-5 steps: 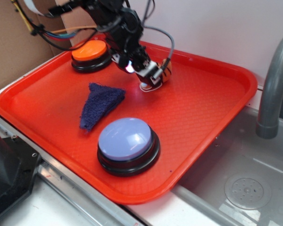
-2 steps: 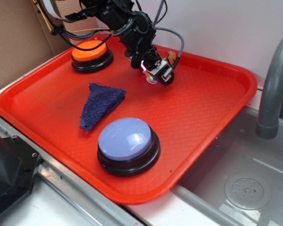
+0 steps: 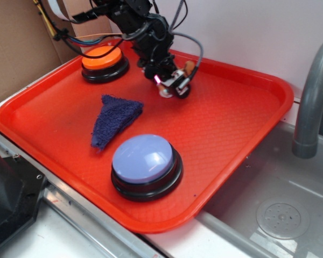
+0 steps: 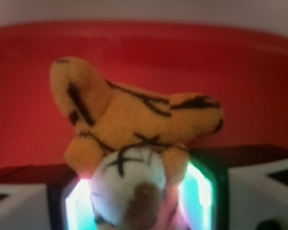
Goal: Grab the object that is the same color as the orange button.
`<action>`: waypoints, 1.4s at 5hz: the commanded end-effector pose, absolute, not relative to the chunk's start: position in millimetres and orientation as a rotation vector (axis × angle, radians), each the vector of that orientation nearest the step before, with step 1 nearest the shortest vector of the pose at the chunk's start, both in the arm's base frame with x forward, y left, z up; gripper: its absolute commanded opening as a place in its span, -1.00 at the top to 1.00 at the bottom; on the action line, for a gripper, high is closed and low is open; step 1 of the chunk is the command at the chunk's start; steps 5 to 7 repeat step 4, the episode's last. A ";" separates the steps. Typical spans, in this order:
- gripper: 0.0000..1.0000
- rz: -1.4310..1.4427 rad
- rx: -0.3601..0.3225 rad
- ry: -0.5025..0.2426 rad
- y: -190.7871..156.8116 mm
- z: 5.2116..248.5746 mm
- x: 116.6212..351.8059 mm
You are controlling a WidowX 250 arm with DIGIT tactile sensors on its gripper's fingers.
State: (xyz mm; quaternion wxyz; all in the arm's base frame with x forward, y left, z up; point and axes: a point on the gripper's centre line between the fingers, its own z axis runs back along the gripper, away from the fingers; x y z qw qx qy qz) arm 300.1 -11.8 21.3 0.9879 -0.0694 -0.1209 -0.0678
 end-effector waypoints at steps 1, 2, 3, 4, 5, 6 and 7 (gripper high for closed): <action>1.00 -0.110 -0.078 -0.027 12.3 120.3 269.2; 1.00 -0.048 -0.080 -0.009 13.1 154.6 243.4; 1.00 0.068 -0.017 -0.079 14.8 189.7 212.4; 1.00 0.100 -0.026 -0.095 13.5 189.7 205.2; 1.00 0.100 -0.026 -0.095 13.5 189.7 205.2; 1.00 0.100 -0.026 -0.095 13.5 189.7 205.2; 1.00 0.100 -0.026 -0.095 13.5 189.7 205.2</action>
